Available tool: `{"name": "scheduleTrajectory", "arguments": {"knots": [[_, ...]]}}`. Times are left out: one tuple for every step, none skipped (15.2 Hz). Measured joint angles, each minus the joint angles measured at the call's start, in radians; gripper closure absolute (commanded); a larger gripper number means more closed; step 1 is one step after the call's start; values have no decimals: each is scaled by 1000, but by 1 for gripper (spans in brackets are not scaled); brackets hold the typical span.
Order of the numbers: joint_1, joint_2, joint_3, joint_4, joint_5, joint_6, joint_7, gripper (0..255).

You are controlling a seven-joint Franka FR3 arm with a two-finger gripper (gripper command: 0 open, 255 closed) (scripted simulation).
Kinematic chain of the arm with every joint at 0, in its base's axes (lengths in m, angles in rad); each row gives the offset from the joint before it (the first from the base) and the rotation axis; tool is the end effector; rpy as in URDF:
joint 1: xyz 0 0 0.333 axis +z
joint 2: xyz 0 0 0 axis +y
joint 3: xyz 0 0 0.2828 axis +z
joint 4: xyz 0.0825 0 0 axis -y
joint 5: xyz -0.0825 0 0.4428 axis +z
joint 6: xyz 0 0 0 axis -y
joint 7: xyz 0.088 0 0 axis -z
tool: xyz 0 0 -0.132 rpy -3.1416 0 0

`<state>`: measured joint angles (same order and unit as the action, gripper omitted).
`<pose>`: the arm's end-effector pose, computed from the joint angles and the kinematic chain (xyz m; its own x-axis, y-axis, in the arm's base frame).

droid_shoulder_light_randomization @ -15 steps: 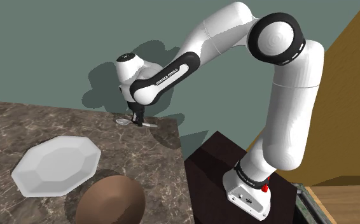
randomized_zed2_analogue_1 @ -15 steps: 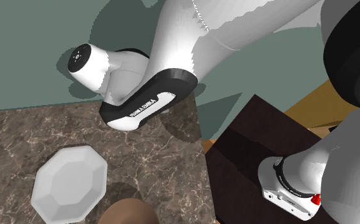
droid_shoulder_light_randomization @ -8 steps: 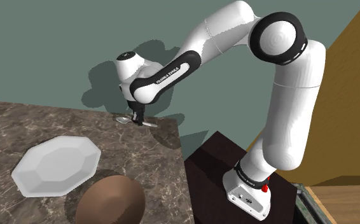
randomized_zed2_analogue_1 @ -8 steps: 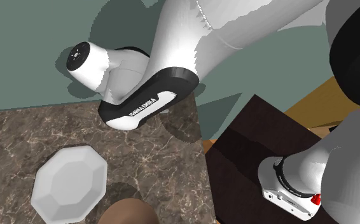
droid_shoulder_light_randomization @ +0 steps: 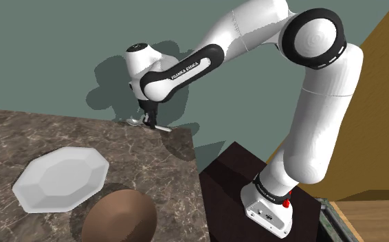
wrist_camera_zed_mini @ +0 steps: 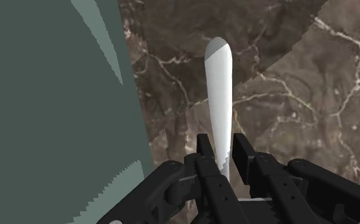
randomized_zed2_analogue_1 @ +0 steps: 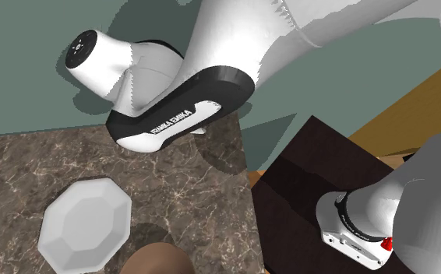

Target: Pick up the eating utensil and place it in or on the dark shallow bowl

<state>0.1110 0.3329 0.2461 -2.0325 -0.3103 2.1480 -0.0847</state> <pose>0.5675 0.1965 0.1739 0.7939 0.5661 -0.2221 0.5985 -0.7919 0.1211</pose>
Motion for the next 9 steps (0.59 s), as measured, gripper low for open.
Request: {"name": "scheduleTrajectory", "arguments": {"knots": [[0,-7,2,6,4,-13,-3,255],[-1,-16,3,7,8,-22,-7,255],[-2,-27,5,10,14,-35,-12,255],[-2,-36,7,14,18,-47,-17,255],[-3,-45,8,16,22,-57,-20,255],[-4,-55,10,17,26,-68,-25,255],[-4,-61,11,23,30,-79,-28,255],[-6,-69,12,25,33,-88,-32,255],[-7,-76,12,30,37,-99,-37,255]]}}
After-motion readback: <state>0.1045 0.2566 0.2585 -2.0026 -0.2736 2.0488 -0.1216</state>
